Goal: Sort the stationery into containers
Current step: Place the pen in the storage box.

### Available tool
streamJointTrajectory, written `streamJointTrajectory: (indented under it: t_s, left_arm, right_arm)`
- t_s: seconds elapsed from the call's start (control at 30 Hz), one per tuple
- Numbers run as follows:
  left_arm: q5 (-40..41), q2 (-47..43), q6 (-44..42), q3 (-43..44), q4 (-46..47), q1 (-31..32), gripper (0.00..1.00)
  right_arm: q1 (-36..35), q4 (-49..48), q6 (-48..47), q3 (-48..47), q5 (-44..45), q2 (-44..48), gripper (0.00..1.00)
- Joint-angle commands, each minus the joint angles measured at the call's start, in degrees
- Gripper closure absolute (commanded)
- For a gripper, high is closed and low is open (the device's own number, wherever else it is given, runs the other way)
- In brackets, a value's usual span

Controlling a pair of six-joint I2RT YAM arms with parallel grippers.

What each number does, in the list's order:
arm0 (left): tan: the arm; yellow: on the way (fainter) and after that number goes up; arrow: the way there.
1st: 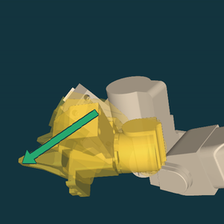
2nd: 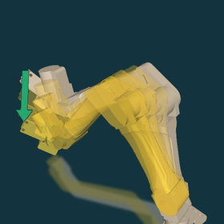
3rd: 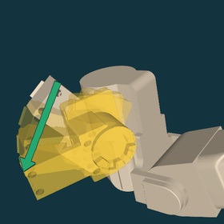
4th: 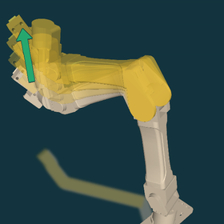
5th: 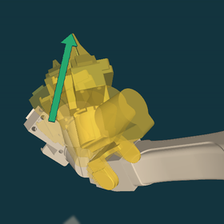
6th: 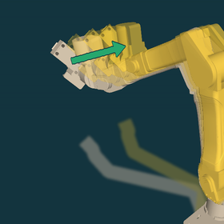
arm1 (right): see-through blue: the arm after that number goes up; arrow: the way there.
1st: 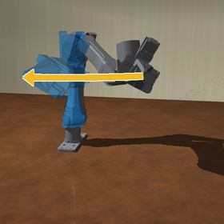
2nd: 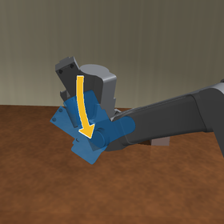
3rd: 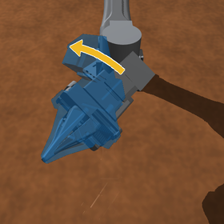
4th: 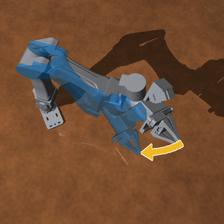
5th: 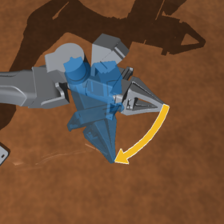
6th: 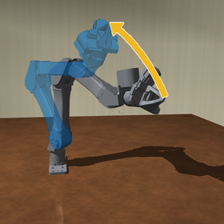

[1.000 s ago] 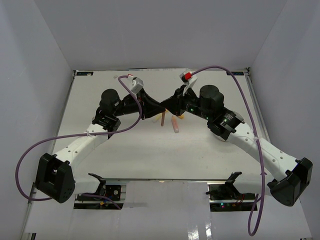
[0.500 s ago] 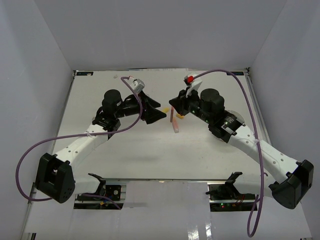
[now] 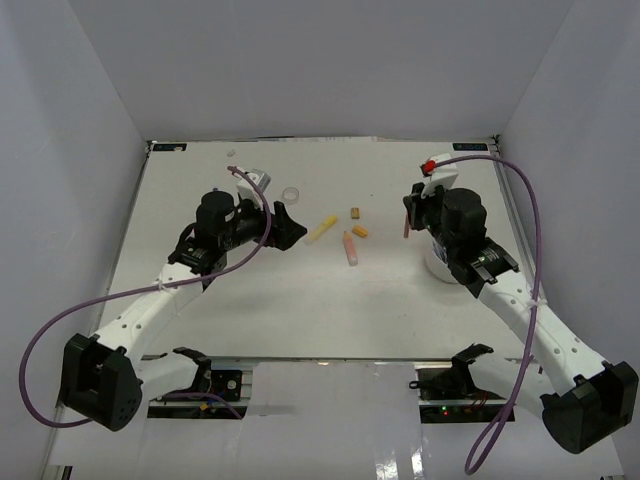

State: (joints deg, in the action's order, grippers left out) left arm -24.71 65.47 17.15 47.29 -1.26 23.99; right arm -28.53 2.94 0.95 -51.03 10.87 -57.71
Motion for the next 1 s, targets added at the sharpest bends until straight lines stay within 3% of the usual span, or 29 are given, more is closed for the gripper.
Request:
streamJointTrajectory:
  t_s: [0.0, 0.23, 0.53, 0.97]
  left_arm:
    - [10.2, -3.9, -3.3, -1.8, -6.7, -1.3, 0.02]
    - [17.1, -7.5, -3.8, -7.0, -5.7, -3.1, 0.02]
    - [19.3, -8.9, -4.3, -9.4, -4.2, -3.1, 0.02]
    - [21.7, -10.9, -4.3, -10.2, -4.1, -3.2, 0.02]
  right_arm:
    - [2.5, -2.2, -3.2, 1.7, 2.6, 2.9, 0.92]
    - [6.8, -4.2, -4.2, 6.8, 5.4, 6.6, 0.92]
    - [8.1, -4.3, -4.6, 11.0, 8.4, 10.2, 0.92]
    - [8.8, -10.9, -6.9, 18.3, 13.4, 8.2, 0.92]
